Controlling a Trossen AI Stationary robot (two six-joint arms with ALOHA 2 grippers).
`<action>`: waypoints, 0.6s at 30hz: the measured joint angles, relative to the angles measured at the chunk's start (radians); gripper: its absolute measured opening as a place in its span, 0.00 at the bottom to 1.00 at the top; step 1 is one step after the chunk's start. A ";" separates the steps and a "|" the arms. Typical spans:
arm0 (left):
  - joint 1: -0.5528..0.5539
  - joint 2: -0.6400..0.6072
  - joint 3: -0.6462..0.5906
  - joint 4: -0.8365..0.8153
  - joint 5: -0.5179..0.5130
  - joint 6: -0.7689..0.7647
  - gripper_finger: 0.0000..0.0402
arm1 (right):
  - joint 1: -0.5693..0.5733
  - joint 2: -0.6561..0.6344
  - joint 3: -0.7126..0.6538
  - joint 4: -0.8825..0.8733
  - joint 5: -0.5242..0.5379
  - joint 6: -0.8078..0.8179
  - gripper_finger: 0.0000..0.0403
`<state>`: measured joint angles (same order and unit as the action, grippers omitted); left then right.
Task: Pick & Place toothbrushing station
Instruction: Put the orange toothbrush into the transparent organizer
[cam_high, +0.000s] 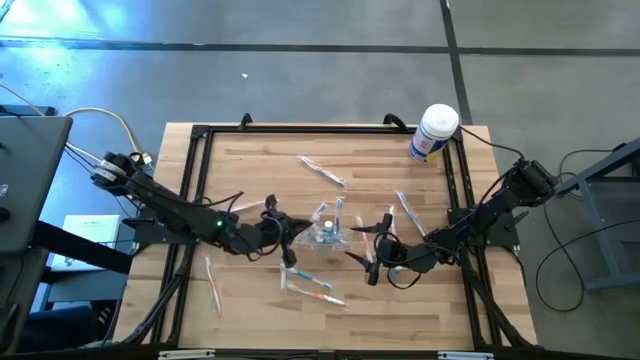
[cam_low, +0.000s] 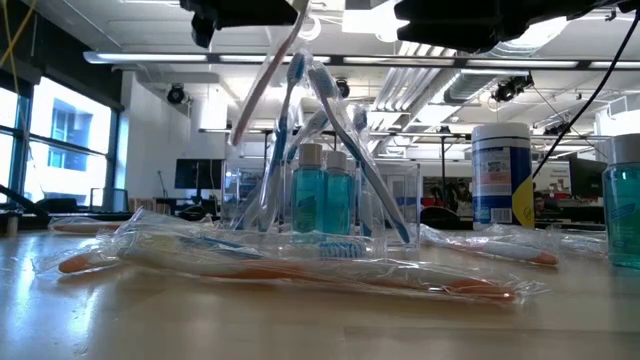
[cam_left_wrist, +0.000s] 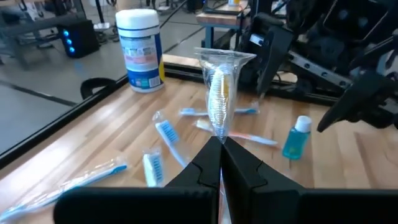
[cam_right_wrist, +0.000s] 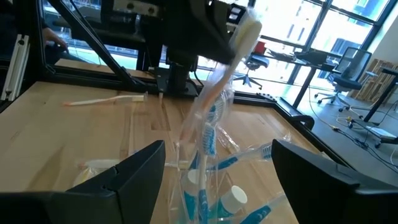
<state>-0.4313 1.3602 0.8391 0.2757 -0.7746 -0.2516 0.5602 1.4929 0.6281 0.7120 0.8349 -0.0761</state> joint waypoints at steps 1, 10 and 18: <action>0.000 0.008 0.000 0.003 -0.005 0.005 0.01 | 0.000 0.000 0.000 0.000 0.000 0.001 0.71; 0.013 0.062 -0.005 0.027 -0.013 0.011 0.01 | 0.000 0.000 0.000 0.001 0.000 0.001 0.71; -0.004 0.061 -0.113 0.130 -0.039 -0.049 0.01 | 0.000 0.000 0.000 -0.005 0.000 0.001 0.71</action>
<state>-0.4355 1.4216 0.7261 0.4055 -0.8131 -0.3004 0.5602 1.4929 0.6281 0.7071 0.8349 -0.0750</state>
